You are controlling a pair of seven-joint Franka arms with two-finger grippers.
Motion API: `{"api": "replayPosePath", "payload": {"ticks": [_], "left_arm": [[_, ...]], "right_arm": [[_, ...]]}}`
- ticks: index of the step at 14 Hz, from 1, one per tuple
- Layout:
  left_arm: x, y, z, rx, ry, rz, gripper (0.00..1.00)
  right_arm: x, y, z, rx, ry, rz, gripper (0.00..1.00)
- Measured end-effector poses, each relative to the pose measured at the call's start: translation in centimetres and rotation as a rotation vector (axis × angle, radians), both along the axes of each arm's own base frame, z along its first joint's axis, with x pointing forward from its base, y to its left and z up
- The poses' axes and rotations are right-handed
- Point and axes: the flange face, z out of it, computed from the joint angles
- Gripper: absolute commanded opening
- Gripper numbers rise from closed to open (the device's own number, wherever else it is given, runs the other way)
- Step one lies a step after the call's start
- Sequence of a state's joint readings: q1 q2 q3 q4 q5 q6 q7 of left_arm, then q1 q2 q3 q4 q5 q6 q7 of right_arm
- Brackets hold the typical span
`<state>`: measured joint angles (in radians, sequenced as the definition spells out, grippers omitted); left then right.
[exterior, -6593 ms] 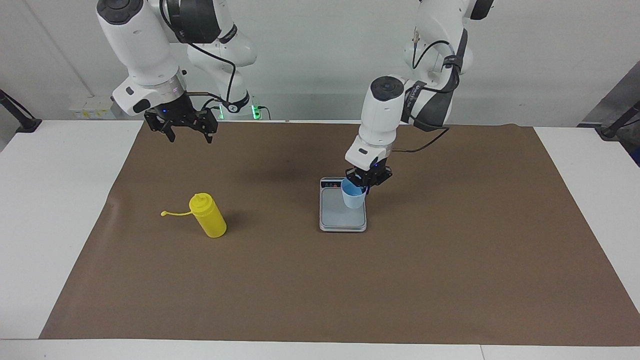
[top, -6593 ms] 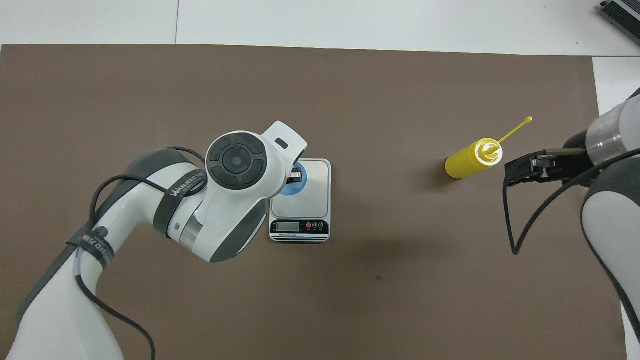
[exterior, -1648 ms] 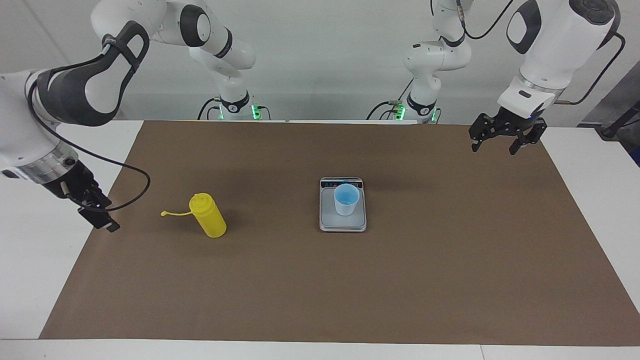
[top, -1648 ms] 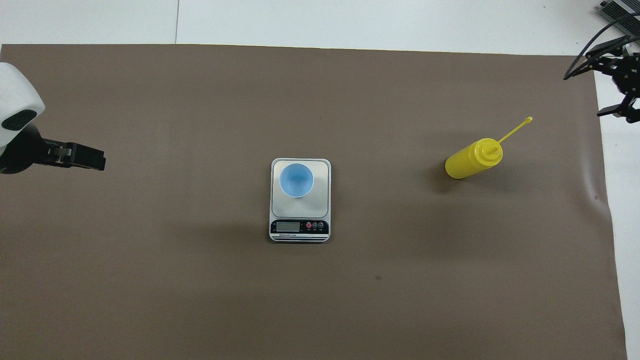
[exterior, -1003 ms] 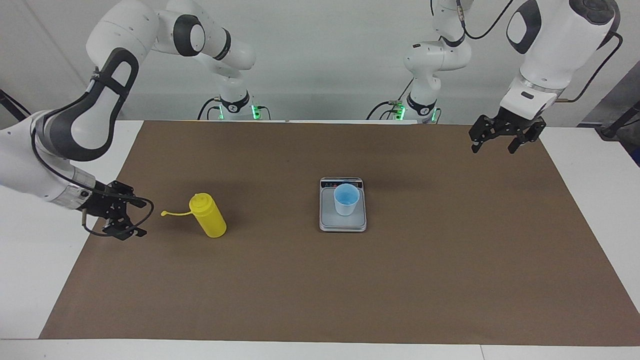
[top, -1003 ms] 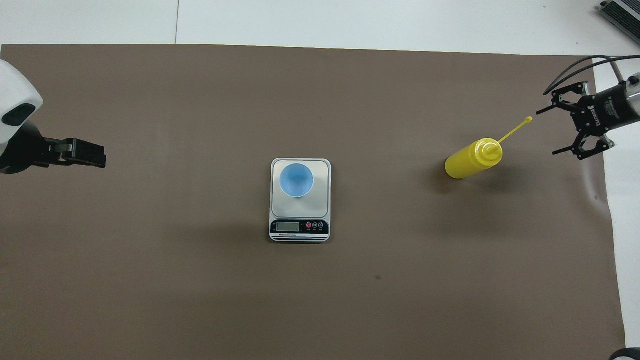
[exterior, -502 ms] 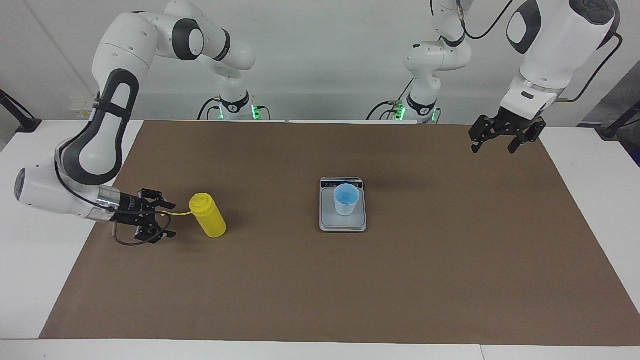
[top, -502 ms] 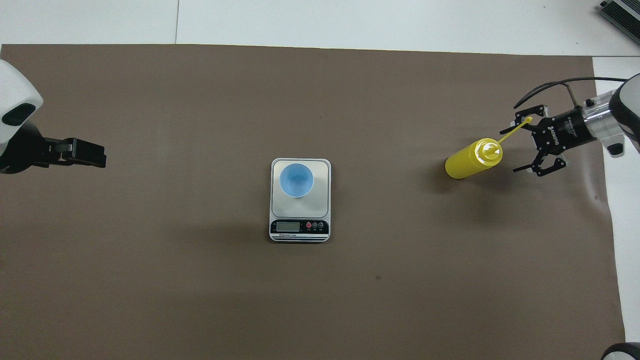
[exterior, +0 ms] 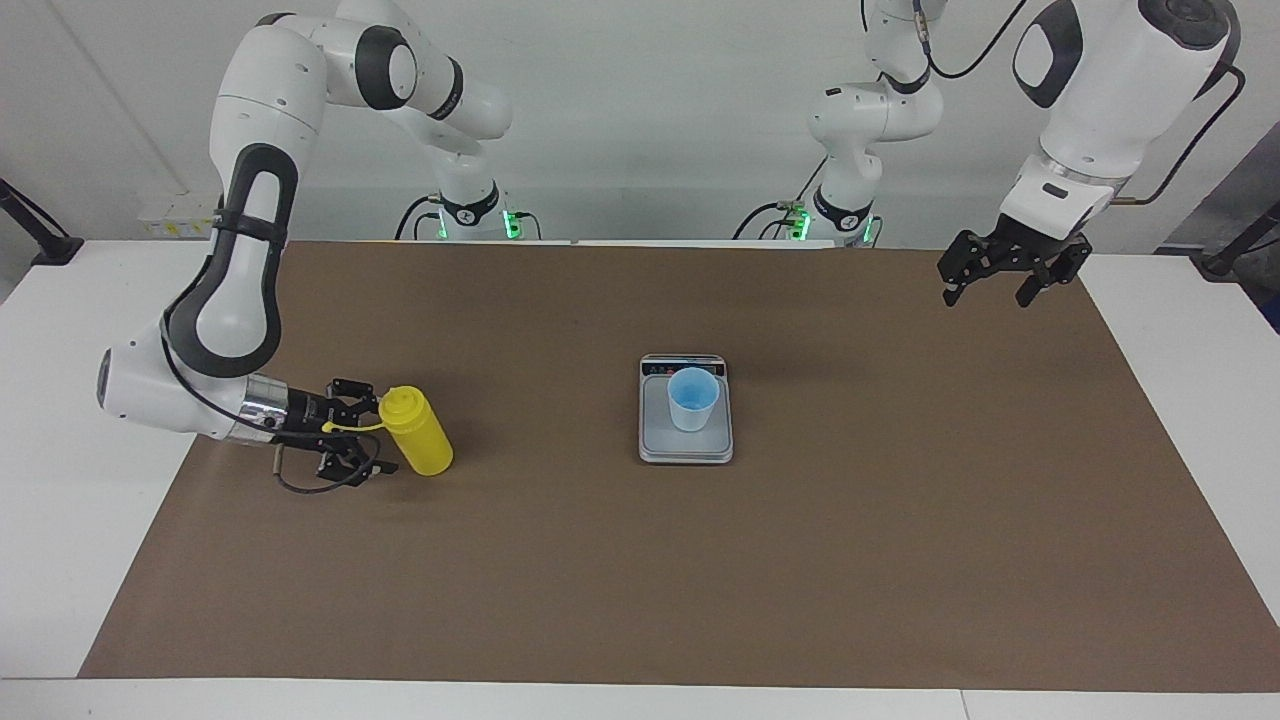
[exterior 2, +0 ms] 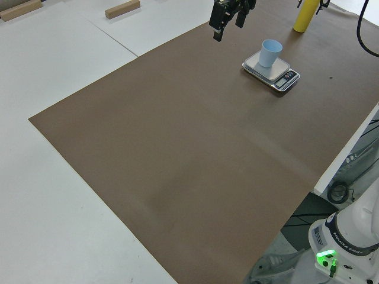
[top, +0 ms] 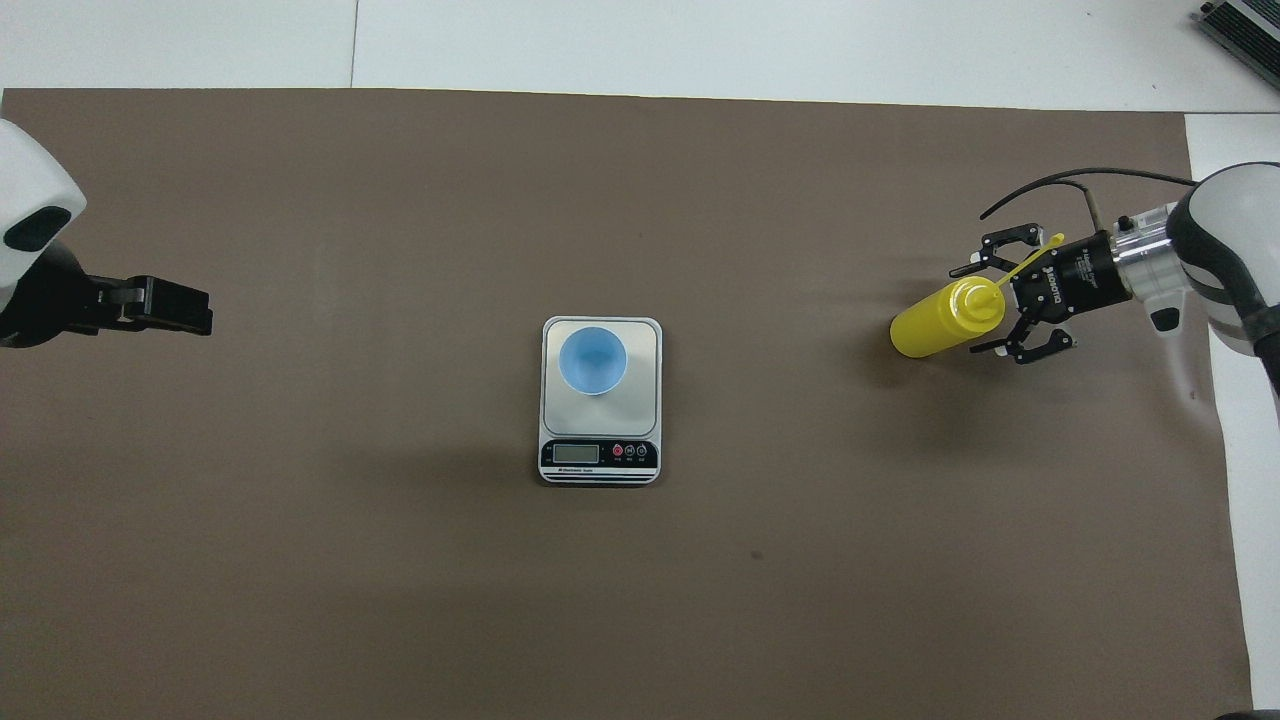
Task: Pour seasoning into cup on scale with both arms
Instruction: 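Grasp the yellow bottle with the right gripper and lift it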
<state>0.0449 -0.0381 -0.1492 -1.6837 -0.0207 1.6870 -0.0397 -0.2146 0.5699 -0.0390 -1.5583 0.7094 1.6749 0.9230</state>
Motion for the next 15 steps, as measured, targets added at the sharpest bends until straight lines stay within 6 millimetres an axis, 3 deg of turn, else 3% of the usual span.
{"api": "replayPosePath", "payload": {"ticks": [1,2,4,8,10,13,15], "left_arm": [[0.0,0.0,0.0,0.0,0.0,0.0,1.0],[0.0,0.0,0.0,0.0,0.0,0.0,1.0],[0.0,0.0,0.0,0.0,0.0,0.001,1.0],[0.0,0.0,0.0,0.0,0.0,0.001,1.0],[0.0,0.0,0.0,0.0,0.0,0.001,1.0],[0.0,0.0,0.0,0.0,0.0,0.001,1.0],[0.0,0.0,0.0,0.0,0.0,0.001,1.0]], "right_arm": [[-0.4,0.5,-0.3,0.014,0.009,-0.003,1.0],[-0.6,0.9,-0.5,0.017,0.013,-0.004,0.71],[-0.8,1.4,-0.5,0.031,0.02,-0.018,0.0],[-0.5,2.1,-0.1,0.063,0.07,-0.124,0.0],[0.3,3.5,1.3,0.027,0.064,-0.173,0.0],[1.7,9.2,5.1,-0.102,0.053,-0.254,0.0],[2.0,14.7,7.2,-0.198,0.045,-0.284,0.0]]}}
